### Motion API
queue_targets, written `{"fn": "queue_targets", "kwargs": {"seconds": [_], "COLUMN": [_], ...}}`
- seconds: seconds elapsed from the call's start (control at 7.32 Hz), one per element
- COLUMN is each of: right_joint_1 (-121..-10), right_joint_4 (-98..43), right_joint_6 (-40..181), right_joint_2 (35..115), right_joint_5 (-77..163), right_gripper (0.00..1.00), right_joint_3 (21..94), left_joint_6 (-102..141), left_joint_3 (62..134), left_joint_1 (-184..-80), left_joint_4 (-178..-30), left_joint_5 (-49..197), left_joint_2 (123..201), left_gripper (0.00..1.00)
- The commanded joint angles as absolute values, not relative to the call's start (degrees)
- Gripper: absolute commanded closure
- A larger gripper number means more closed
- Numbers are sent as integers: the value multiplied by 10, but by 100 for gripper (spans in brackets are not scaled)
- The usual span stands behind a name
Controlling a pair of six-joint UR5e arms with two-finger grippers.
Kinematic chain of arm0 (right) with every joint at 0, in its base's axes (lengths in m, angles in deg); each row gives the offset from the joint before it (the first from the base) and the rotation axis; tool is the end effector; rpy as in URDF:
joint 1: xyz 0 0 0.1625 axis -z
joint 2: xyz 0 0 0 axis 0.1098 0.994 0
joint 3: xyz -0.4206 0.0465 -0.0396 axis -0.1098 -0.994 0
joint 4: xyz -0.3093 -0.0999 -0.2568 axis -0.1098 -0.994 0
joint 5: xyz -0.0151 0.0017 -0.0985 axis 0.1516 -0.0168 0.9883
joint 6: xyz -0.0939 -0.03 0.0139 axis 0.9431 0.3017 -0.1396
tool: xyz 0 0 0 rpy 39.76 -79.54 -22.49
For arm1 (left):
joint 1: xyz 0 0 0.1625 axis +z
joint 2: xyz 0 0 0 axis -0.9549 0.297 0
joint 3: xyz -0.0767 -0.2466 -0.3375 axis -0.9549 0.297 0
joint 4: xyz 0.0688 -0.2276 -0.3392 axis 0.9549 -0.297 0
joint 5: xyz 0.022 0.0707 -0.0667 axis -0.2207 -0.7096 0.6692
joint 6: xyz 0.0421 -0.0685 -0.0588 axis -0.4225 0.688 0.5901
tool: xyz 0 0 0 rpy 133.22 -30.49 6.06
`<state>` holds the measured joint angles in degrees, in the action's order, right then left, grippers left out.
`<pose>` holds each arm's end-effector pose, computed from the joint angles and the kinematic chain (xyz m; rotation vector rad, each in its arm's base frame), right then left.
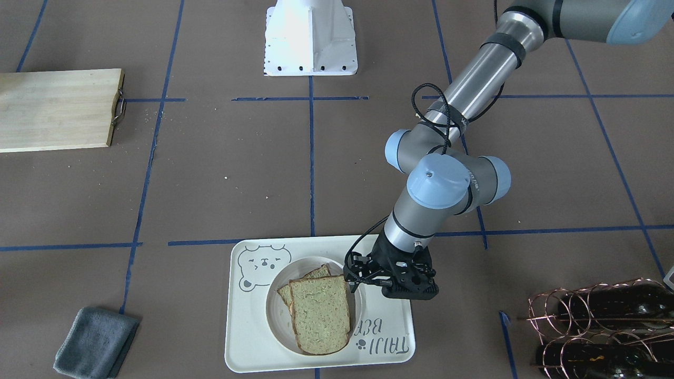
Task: Make sandwich and place on tray
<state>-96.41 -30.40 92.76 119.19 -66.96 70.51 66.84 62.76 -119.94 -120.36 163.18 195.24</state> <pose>0.0656 -0.3190 0.6731 0.0753 -0.7508 -0.1109 0.4991 -0.6839 0.2576 0.3781 1.0224 -0.1108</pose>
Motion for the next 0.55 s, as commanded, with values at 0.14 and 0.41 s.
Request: {"fn": "queue_targets", "kwargs": {"seconds": [0.14,0.41], "right_joint_1": [-965,-971], "right_joint_4": [-304,-303], "right_joint_6": [926,951], "right_joint_2": [1193,1192], "right_joint_5": [-669,-661], "right_gripper": [0,0], "right_joint_3": [696,697], "left_joint_6": [549,428], "left_joint_3": [923,1079], "left_joint_1": [-1214,-1244], "left_joint_4": [-1019,-901], "left_joint_5": [1635,1647], "left_joint_2": [1803,1719], "left_gripper": [0,0]}}
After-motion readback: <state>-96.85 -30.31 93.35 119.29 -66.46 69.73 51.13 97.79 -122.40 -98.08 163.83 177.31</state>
